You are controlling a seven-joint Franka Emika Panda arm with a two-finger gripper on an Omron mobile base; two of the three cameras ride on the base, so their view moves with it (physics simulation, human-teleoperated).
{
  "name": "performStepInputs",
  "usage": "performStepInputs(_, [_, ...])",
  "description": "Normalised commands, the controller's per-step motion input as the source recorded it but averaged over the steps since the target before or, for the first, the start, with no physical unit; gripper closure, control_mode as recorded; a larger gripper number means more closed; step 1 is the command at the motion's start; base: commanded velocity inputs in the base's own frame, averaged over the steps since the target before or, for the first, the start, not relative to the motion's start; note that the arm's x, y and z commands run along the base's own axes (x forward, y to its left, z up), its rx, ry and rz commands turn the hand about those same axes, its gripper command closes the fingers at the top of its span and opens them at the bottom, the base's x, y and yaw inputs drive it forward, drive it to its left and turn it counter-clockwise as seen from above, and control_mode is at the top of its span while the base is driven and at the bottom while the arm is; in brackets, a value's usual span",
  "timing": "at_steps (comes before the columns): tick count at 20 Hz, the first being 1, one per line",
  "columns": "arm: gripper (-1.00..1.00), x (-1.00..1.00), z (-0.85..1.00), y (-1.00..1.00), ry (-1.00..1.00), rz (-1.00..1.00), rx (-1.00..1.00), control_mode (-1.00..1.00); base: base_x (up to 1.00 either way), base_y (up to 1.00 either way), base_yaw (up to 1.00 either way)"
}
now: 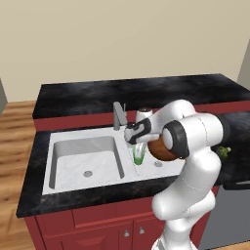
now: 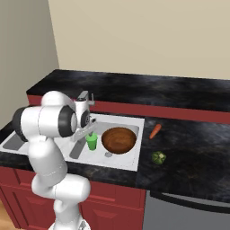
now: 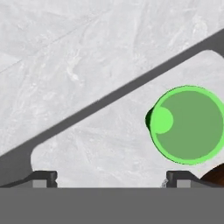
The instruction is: Remove the broccoli and carrot from the sink. Then move the bowl and cup from the counter to the sink for washing.
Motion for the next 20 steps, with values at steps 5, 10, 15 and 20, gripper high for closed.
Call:
performStepInputs(5, [-1.00,-0.26,0.26,-0.13,0.09,-0.08,0.00,-1.00,0.00,0.00,0.00])
performStepInputs(10, [-1.00,-0.31,0.25,-0.12,0.01,-0.09,0.00,-1.00,0.00,0.00,0.00])
performStepInputs(15, [-1.00,-0.35,0.26,-0.08,0.00,-0.10,0.00,-1.00,0.00,0.00,0.00])
performStepInputs(20, [-1.00,-0.35,0.28,-0.07,0.00,-0.10,0.00,-1.00,0.00,0.00,0.00])
